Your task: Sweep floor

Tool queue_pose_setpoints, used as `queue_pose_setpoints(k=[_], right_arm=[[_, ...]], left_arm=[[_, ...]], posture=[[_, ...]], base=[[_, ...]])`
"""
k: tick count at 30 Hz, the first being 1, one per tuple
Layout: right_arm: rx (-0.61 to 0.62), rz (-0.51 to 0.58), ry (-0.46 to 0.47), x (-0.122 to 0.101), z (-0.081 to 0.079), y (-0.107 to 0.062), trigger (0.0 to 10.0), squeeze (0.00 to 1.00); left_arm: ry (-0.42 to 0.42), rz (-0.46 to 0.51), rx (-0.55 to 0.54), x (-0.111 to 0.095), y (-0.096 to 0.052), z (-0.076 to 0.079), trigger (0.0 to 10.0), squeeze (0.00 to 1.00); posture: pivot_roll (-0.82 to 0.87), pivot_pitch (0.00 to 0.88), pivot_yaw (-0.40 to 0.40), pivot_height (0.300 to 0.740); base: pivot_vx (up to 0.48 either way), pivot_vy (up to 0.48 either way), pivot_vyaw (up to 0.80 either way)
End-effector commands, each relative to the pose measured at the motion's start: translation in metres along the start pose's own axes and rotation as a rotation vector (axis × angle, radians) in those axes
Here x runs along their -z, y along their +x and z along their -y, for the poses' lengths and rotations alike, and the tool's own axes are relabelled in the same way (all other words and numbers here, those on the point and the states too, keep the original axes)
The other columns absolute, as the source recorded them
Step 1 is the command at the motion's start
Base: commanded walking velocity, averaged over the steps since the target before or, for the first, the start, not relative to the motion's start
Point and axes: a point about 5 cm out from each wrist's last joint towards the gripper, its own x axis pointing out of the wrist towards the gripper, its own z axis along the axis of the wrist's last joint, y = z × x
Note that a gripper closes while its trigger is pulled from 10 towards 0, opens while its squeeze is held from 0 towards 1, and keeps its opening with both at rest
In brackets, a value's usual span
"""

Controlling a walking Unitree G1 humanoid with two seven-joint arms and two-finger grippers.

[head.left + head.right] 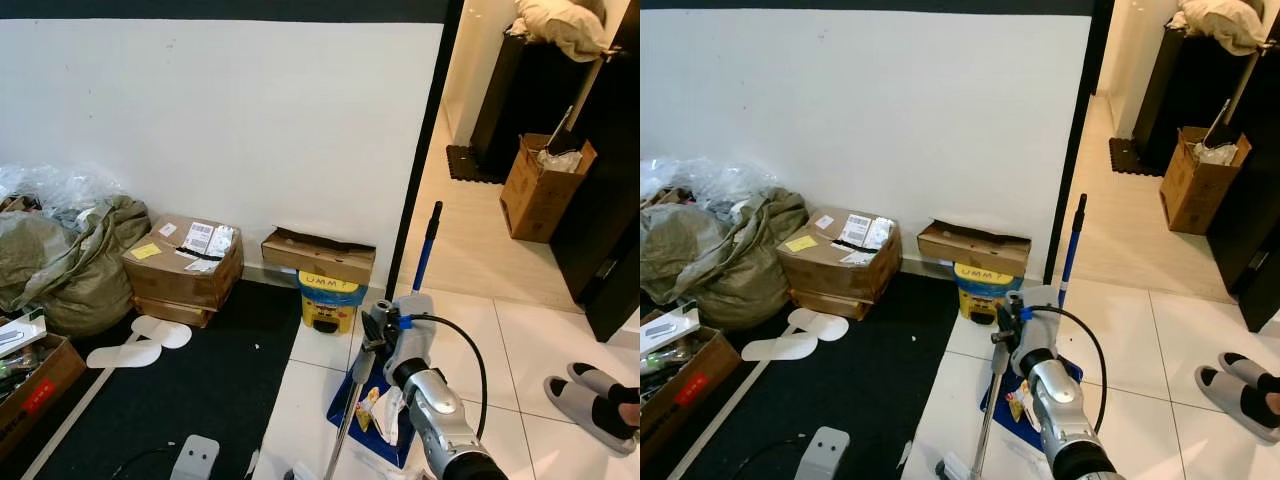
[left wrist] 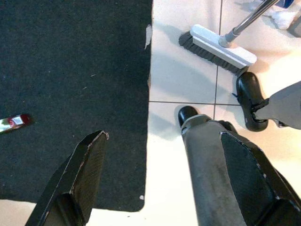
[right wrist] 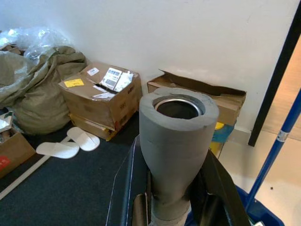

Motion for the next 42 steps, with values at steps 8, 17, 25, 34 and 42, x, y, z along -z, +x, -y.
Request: queue_pose_setpoints(k=[8, 17, 25, 34, 42], right_arm=[[-0.03, -0.047, -0.011, 0.009, -0.005, 0.001, 10.0, 0.0], [-0.024, -0.022, -0.011, 0.003, -0.003, 0.005, 10.0, 0.0], [-0.024, -0.002, -0.004, -0.003, 0.0, 0.009, 10.0, 0.0], [-0.034, 0.018, -0.007, -0.008, 0.001, 0.012, 10.0, 0.0], [-0.051, 0.031, -0.021, -0.013, 0.002, 0.015, 10.0, 0.0]], left_arm=[[0.006, -0.026, -0.001, 0.007, -0.001, -0.001, 10.0, 0.0], [-0.008, -0.017, -0.013, 0.003, -0.001, -0.003, 10.0, 0.0], [-0.029, -0.025, -0.021, 0.007, -0.001, -0.002, 10.0, 0.0], [-0.054, -0.036, -0.031, 0.011, -0.002, -0.002, 10.0, 0.0], [-0.055, -0.03, -0.035, 0.008, -0.002, -0.005, 10.0, 0.0]], posture=[[-0.13, 0.0, -0.028, 0.74], [-0.12, 0.0, -0.035, 0.74], [-0.11, 0.0, -0.046, 0.74], [-0.11, 0.0, -0.055, 0.74], [-0.12, 0.0, -0.063, 0.74]], base=[[0.0, 0.0, 0.0], [0.0, 0.0, 0.0], [0.0, 0.0, 0.0], [0.0, 0.0, 0.0], [0.0, 0.0, 0.0]])
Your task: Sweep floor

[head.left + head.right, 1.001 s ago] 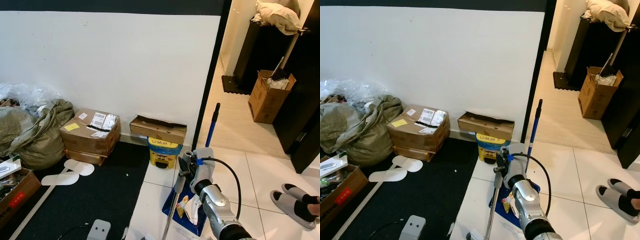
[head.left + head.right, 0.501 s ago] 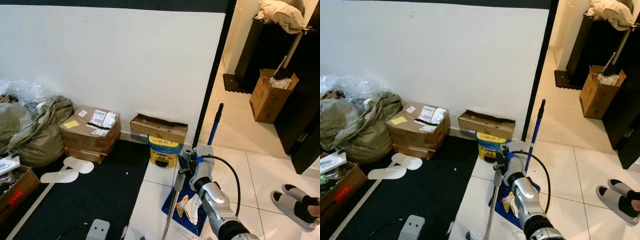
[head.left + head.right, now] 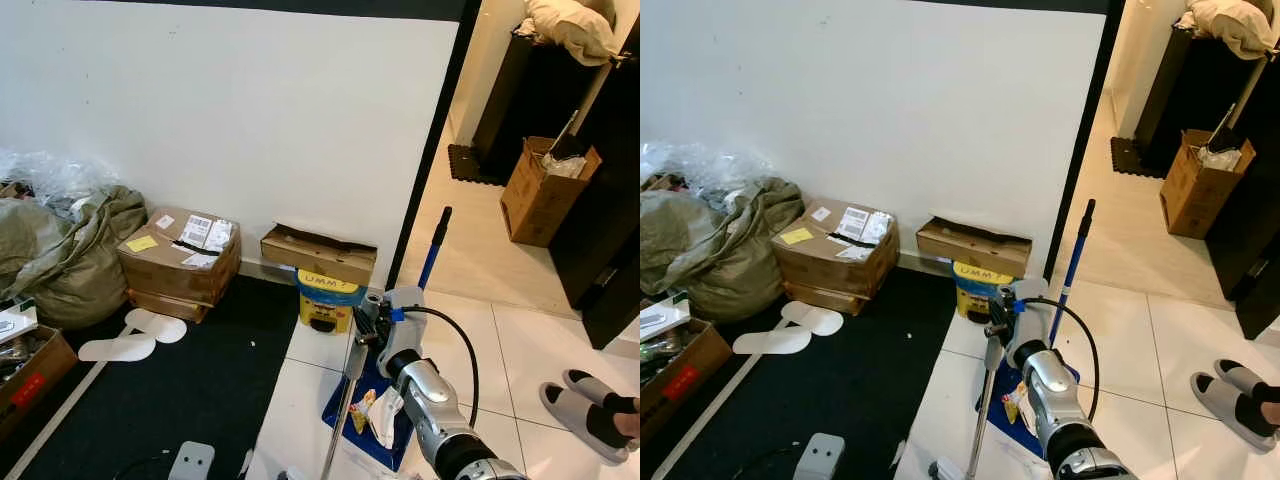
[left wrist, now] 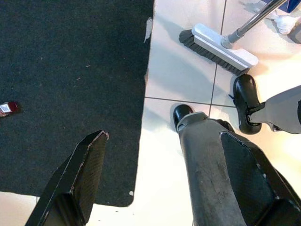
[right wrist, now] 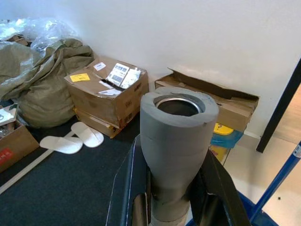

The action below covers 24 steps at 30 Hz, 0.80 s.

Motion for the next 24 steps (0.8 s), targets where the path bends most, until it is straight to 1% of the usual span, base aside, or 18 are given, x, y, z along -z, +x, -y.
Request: queue_pose_setpoints(k=[1, 4, 14, 24], right_arm=[[-0.006, 0.018, -0.023, -0.0057, 0.0026, 0.0026, 10.0, 0.0], [-0.003, 0.025, -0.027, -0.0073, 0.0037, 0.003, 10.0, 0.0], [0.024, 0.067, -0.023, -0.0137, 0.0107, 0.0027, 10.0, 0.0], [0.029, 0.073, -0.012, -0.0145, 0.0113, 0.0031, 10.0, 0.0]], left_arm=[[0.001, -0.012, -0.004, 0.001, 0.0, -0.0018, 10.0, 0.0], [0.002, -0.012, -0.004, 0.0008, -0.0001, -0.0024, 10.0, 0.0], [-0.002, -0.017, 0.0, 0.0027, -0.0003, -0.0005, 10.0, 0.0], [-0.005, -0.017, -0.003, 0.004, -0.0008, -0.0019, 10.0, 0.0]], posture=[[-0.12, 0.0, -0.055, 0.74], [-0.12, 0.0, -0.042, 0.74], [-0.13, 0.0, -0.037, 0.74], [-0.12, 0.0, -0.038, 0.74]], base=[[0.0, 0.0, 0.0], [0.0, 0.0, 0.0], [0.0, 0.0, 0.0], [0.0, 0.0, 0.0]])
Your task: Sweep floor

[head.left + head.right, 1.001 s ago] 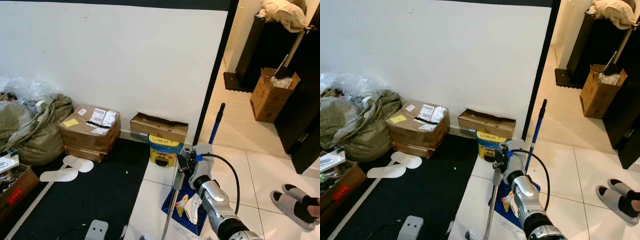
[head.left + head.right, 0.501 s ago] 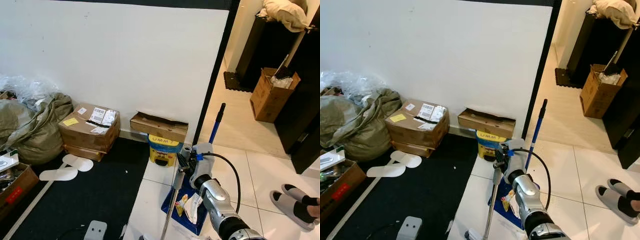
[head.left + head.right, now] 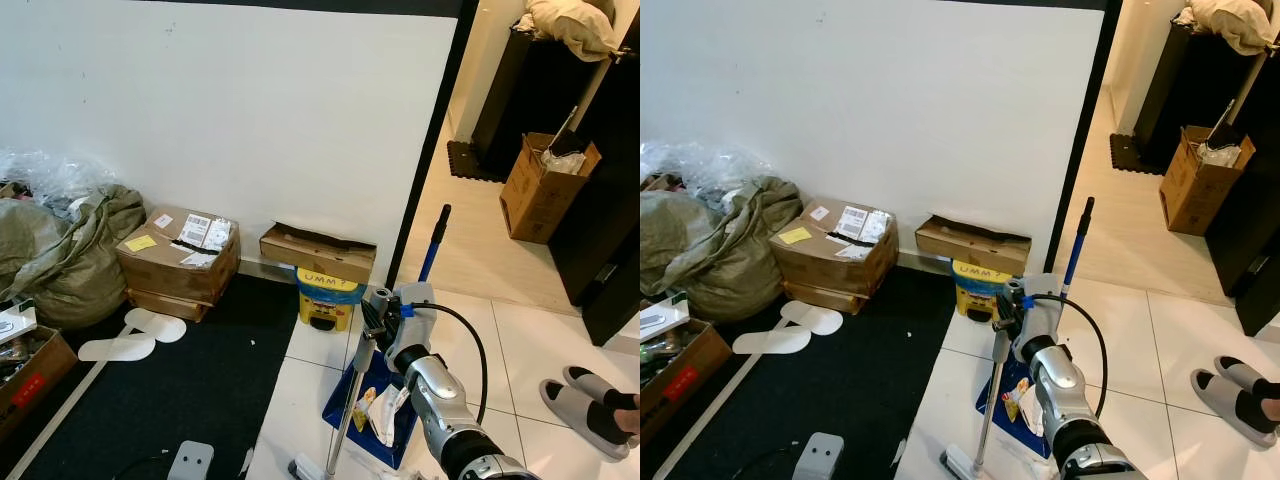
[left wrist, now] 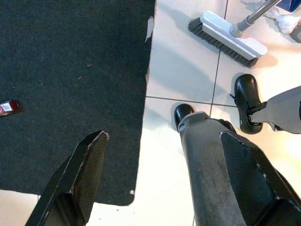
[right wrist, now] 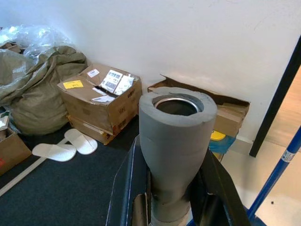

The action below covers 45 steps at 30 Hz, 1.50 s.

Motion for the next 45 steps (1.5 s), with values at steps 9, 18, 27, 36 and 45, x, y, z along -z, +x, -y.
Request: queue_pose_setpoints(k=[9, 18, 27, 36, 45], right_arm=[[-0.028, 0.204, -0.07, -0.059, 0.004, 0.027, 10.0, 0.0], [-0.051, 0.37, -0.094, -0.123, 0.009, 0.049, 10.0, 0.0], [-0.06, 0.344, -0.08, -0.111, 0.007, 0.046, 10.0, 0.0], [-0.125, 0.3, -0.061, -0.094, -0.003, 0.043, 10.0, 0.0], [-0.152, 0.167, -0.032, -0.051, -0.011, 0.029, 10.0, 0.0]], left_arm=[[-0.013, -0.023, -0.015, 0.009, -0.002, -0.006, 10.0, 0.0], [-0.039, -0.029, -0.026, 0.014, -0.004, -0.006, 10.0, 0.0], [-0.051, -0.032, -0.029, 0.016, -0.004, -0.005, 10.0, 0.0], [-0.045, -0.027, -0.026, 0.013, -0.003, -0.004, 10.0, 0.0], [-0.044, -0.02, -0.023, 0.01, -0.002, -0.003, 10.0, 0.0]], posture=[[-0.08, 0.0, -0.052, 0.74], [-0.04, 0.0, -0.071, 0.74], [-0.04, 0.0, -0.071, 0.74], [-0.07, 0.0, -0.058, 0.74], [-0.07, 0.0, -0.06, 0.74]], base=[[0.0, 0.0, 0.0], [0.0, 0.0, 0.0], [0.0, 0.0, 0.0], [0.0, 0.0, 0.0], [0.0, 0.0, 0.0]])
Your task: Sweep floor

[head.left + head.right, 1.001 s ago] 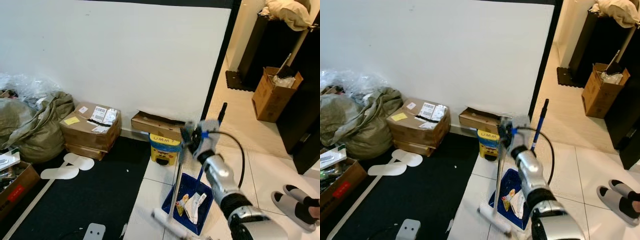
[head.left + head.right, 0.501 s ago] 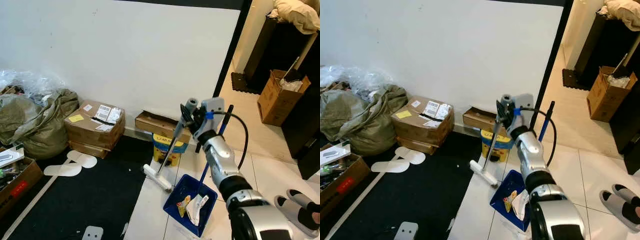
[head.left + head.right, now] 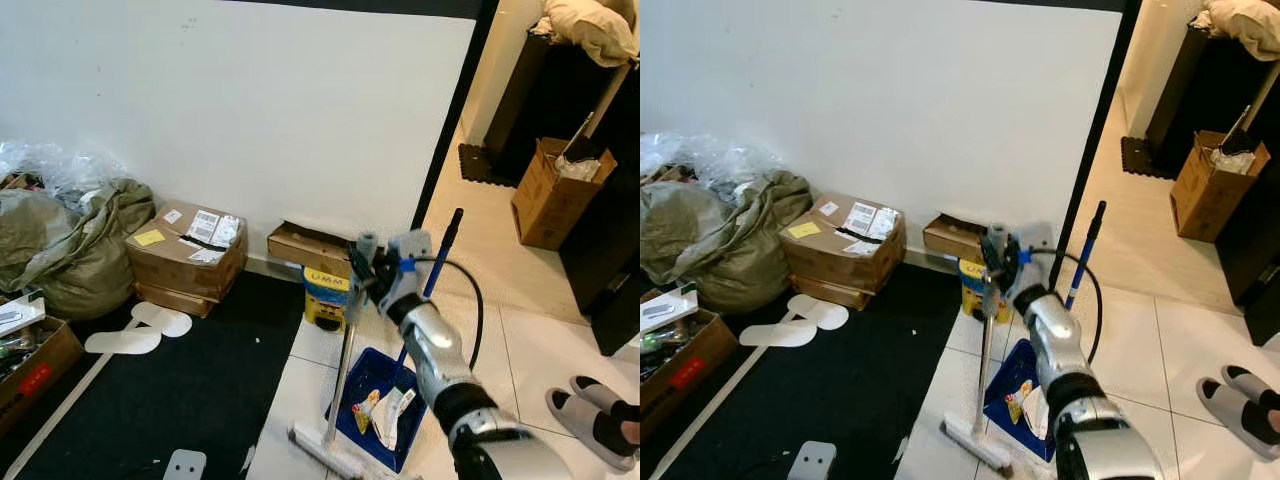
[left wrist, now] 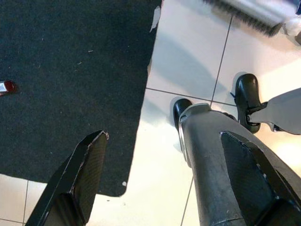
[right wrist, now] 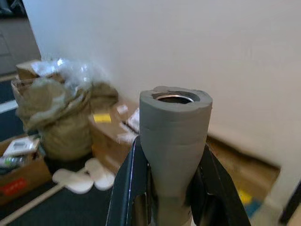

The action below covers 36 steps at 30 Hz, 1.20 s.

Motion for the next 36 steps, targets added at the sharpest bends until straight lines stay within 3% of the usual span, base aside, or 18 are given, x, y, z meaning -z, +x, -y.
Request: queue_pose_setpoints(k=[1, 23, 36], right_arm=[[-0.012, -0.005, -0.002, 0.004, -0.005, -0.002, 10.0, 0.0], [-0.008, -0.055, 0.012, 0.023, -0.009, -0.015, 10.0, 0.0], [0.0, 0.0, 0.002, 0.008, -0.004, -0.007, 10.0, 0.0]], left_arm=[[0.002, -0.001, -0.001, 0.0, 0.0, -0.001, 10.0, 0.0], [0.012, -0.001, 0.002, 0.0, 0.0, -0.001, 10.0, 0.0], [0.027, 0.016, -0.01, -0.008, 0.001, -0.009, 10.0, 0.0]], posture=[[-0.07, 0.0, -0.054, 0.74], [-0.08, 0.0, -0.052, 0.74], [-0.07, 0.0, -0.048, 0.74]], base=[[0.0, 0.0, 0.0], [0.0, 0.0, 0.0], [0.0, 0.0, 0.0]])
